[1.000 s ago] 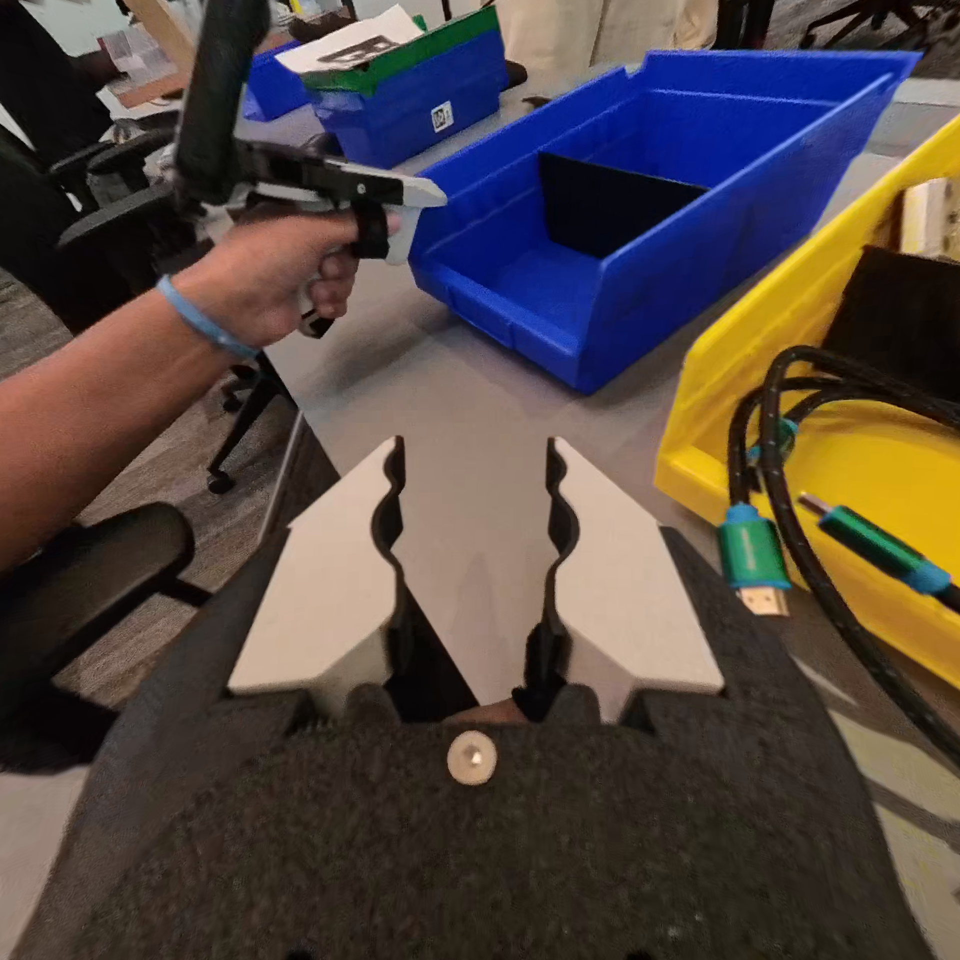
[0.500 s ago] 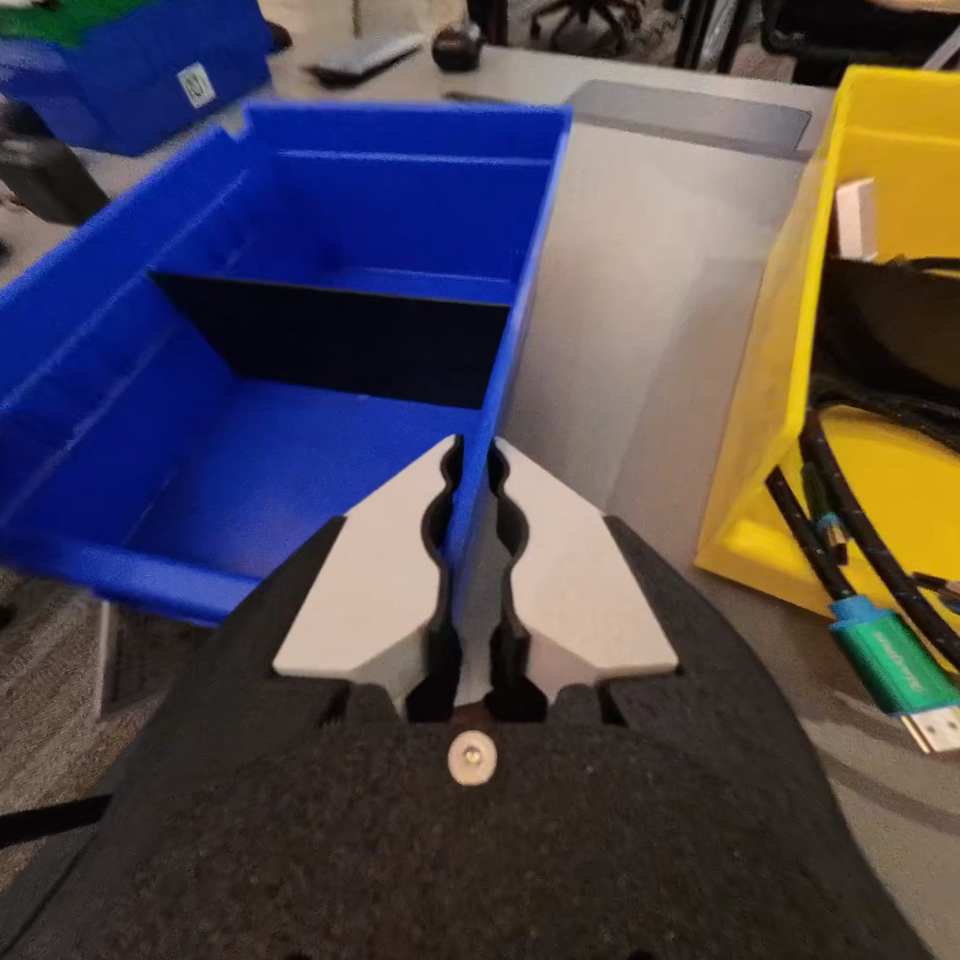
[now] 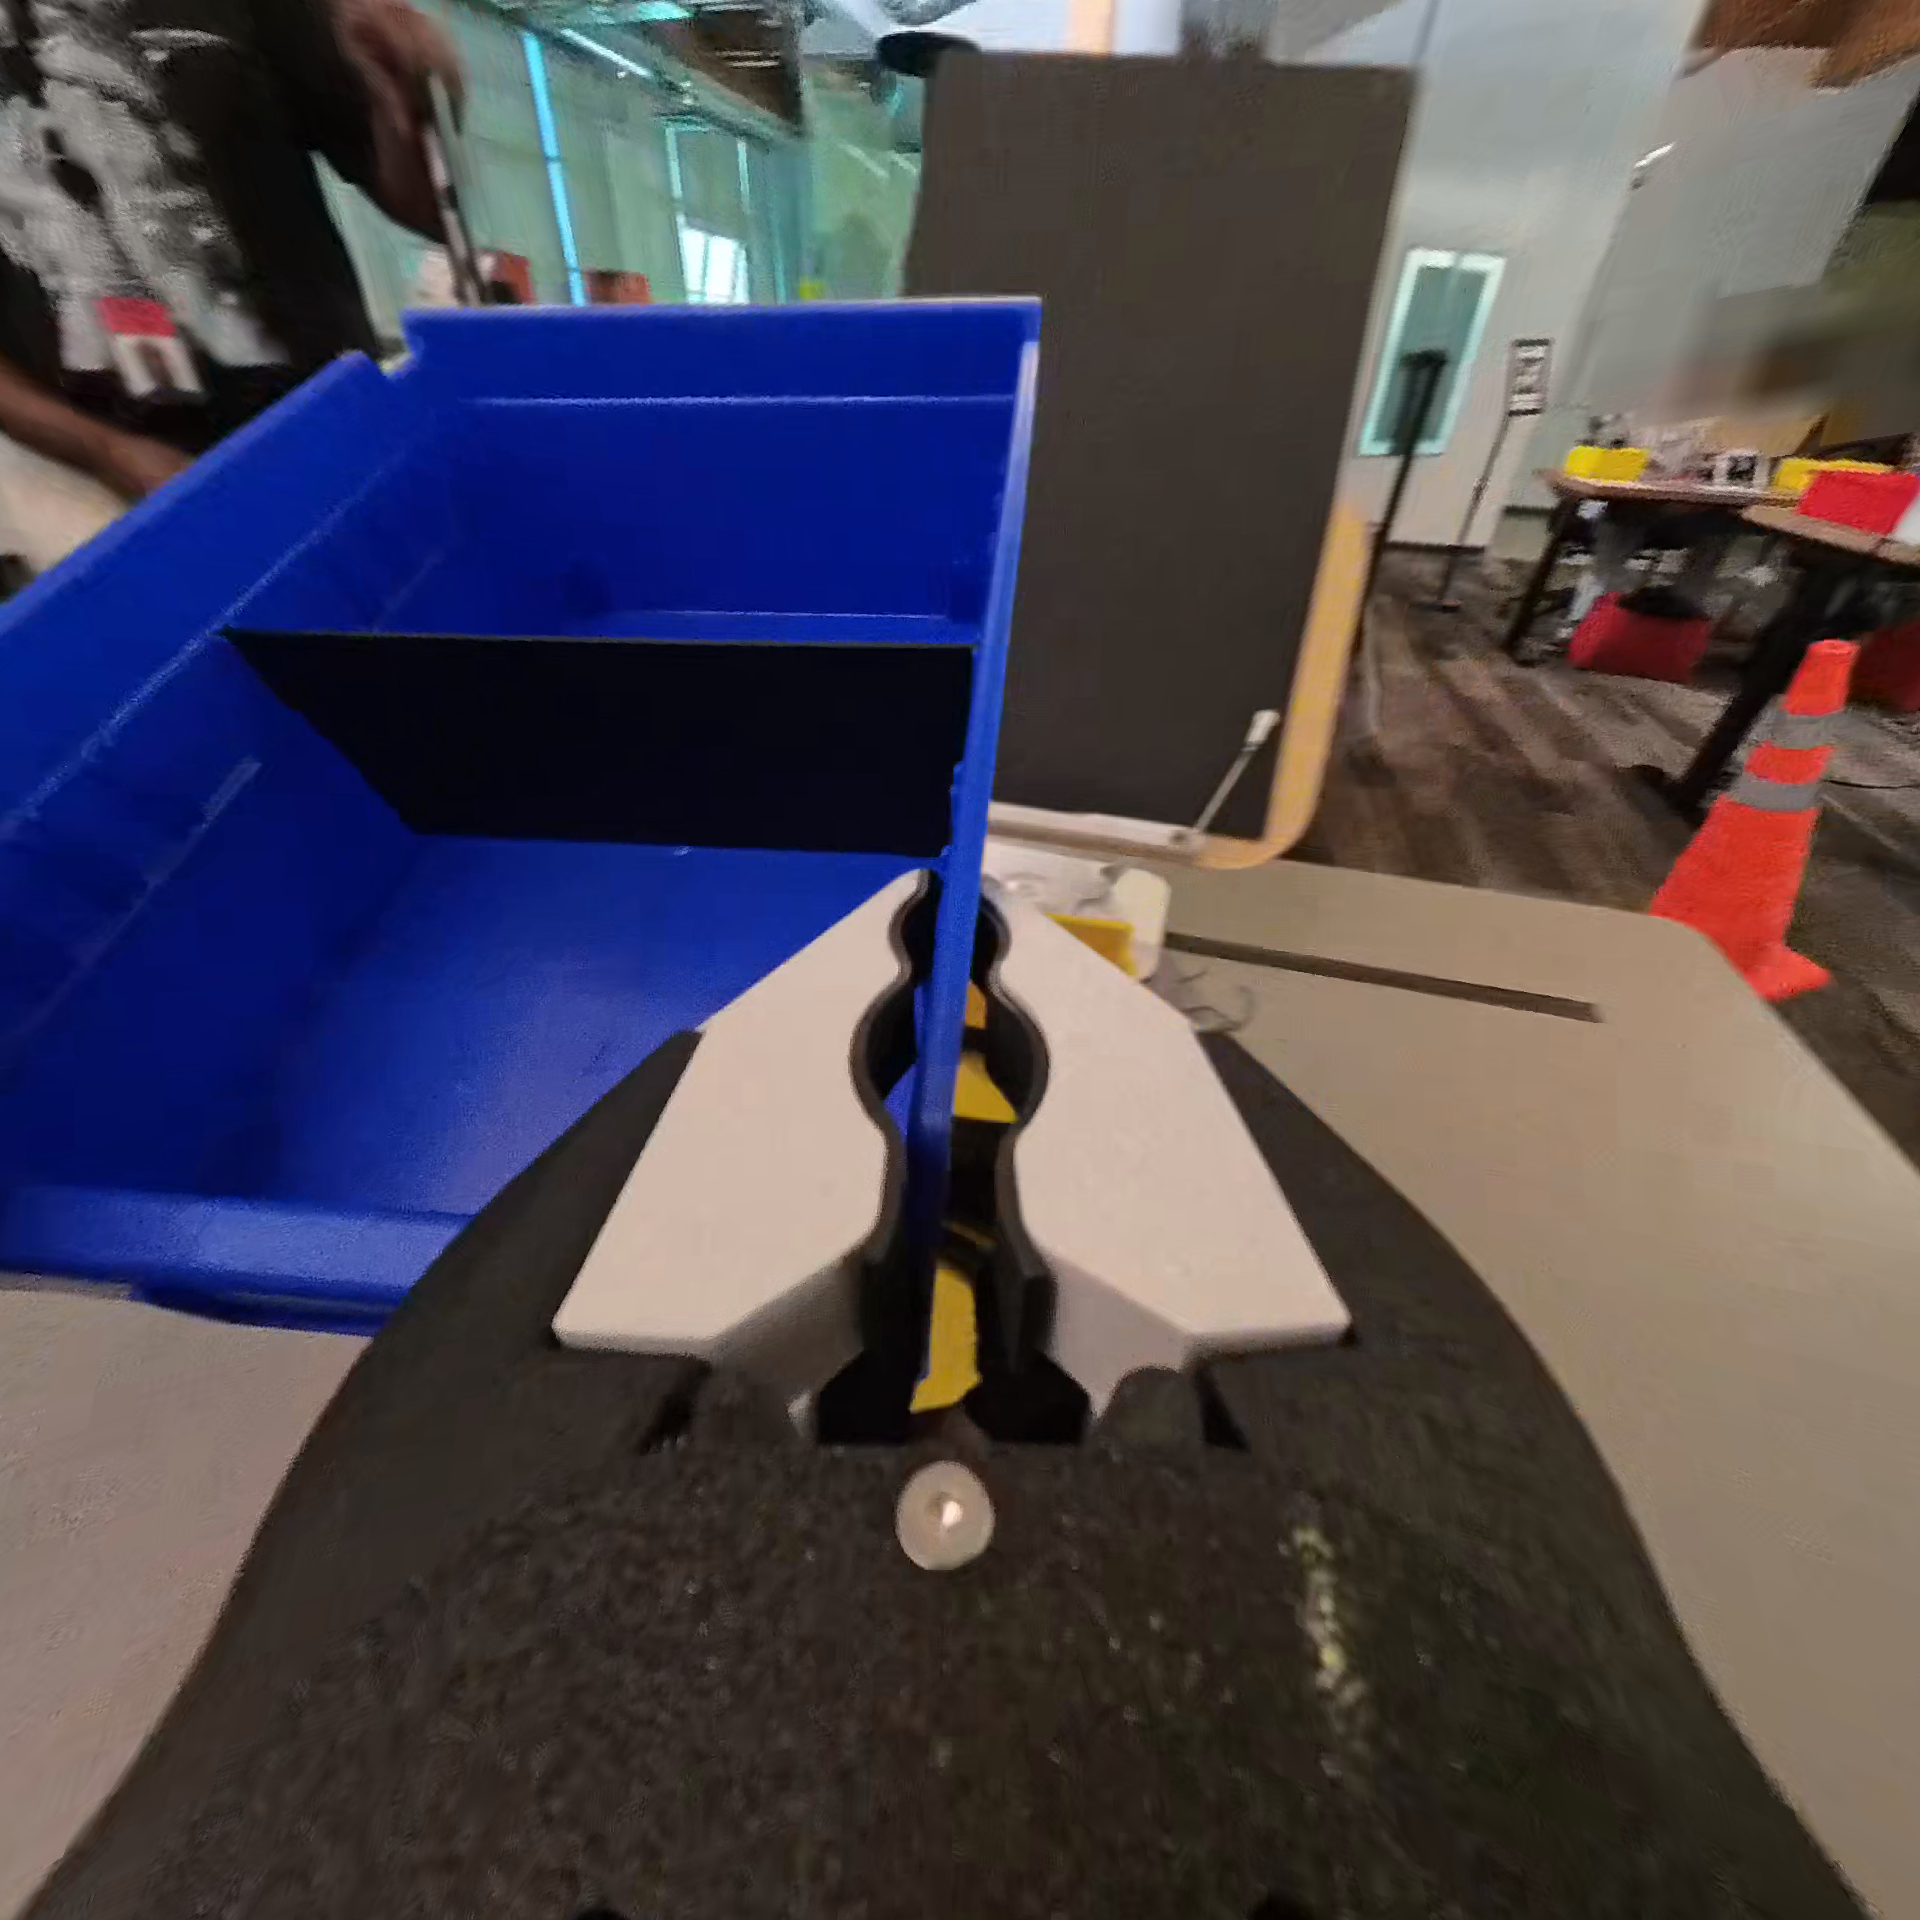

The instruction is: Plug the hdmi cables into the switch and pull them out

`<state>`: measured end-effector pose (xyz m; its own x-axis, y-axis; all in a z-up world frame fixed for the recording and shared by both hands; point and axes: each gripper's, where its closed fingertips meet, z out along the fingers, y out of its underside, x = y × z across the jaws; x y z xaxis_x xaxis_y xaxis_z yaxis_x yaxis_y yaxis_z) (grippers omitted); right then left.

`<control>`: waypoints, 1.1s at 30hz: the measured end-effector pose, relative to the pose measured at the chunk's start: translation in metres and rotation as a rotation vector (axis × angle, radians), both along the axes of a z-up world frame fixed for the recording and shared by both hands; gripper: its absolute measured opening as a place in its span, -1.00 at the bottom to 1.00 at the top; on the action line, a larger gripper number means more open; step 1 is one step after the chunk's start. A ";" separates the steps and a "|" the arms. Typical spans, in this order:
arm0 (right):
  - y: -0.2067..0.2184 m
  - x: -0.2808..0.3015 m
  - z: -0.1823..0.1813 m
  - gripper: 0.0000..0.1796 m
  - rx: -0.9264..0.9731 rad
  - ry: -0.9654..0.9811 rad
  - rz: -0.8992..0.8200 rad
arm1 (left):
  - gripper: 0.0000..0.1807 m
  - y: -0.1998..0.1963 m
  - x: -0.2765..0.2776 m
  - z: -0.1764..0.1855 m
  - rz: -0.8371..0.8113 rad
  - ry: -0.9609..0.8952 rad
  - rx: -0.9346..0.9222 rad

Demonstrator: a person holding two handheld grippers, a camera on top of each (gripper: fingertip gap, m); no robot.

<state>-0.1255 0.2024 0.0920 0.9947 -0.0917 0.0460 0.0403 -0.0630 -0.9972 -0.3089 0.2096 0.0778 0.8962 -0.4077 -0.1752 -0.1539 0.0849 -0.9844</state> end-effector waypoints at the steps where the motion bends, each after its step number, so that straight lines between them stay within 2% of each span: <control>1: -0.009 0.033 0.007 -0.95 0.008 0.011 -0.050 | -0.95 -0.001 0.034 0.006 -0.053 0.020 0.018; 4: -0.045 0.134 0.013 -0.95 0.003 0.012 -0.215 | -0.93 -0.010 0.141 -0.002 -0.245 0.052 -0.016; 6: -0.069 0.198 -0.002 -0.95 -0.042 -0.004 -0.302 | -0.92 -0.023 0.209 -0.025 -0.343 0.059 -0.072; 10: -0.101 0.309 -0.072 -0.94 -0.158 0.000 -0.403 | -0.91 -0.053 0.317 -0.098 -0.411 0.067 -0.201; 14: -0.103 0.362 -0.159 -0.94 -0.281 0.153 -0.316 | -0.89 -0.062 0.362 -0.170 -0.429 0.161 -0.319; 18: -0.087 0.372 -0.211 -0.94 -0.324 0.200 -0.227 | -0.87 -0.050 0.370 -0.190 -0.392 0.194 -0.300; 20: -0.076 0.379 -0.211 -0.94 -0.214 0.321 -0.244 | -0.85 -0.044 0.375 -0.192 -0.413 0.144 -0.337; 22: -0.067 0.386 -0.214 -0.93 -0.202 0.392 -0.270 | -0.79 -0.046 0.385 -0.194 -0.468 0.157 -0.384; 25: -0.065 0.396 -0.216 -0.87 -0.274 0.352 -0.363 | -0.63 -0.064 0.387 -0.197 -0.548 0.183 -0.485; 27: -0.074 0.393 -0.197 -0.64 -0.261 0.275 -0.396 | -0.54 -0.085 0.371 -0.183 -0.630 0.151 -0.485; 29: -0.089 0.383 -0.161 -0.61 -0.196 0.155 -0.431 | -0.52 -0.100 0.336 -0.162 -0.675 0.086 -0.454; 31: -0.098 0.349 -0.132 -0.61 -0.163 0.047 -0.388 | -0.52 -0.092 0.281 -0.147 -0.614 0.034 -0.444; 33: -0.095 0.289 -0.123 -0.54 -0.177 0.009 -0.235 | -0.52 -0.064 0.213 -0.141 -0.463 0.008 -0.446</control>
<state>0.1632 0.1071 -0.0309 0.9476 -0.3109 0.0730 -0.0046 -0.2421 -0.9702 -0.0962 0.1452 -0.0636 0.6091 -0.7874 0.0946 -0.2068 -0.2729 -0.9396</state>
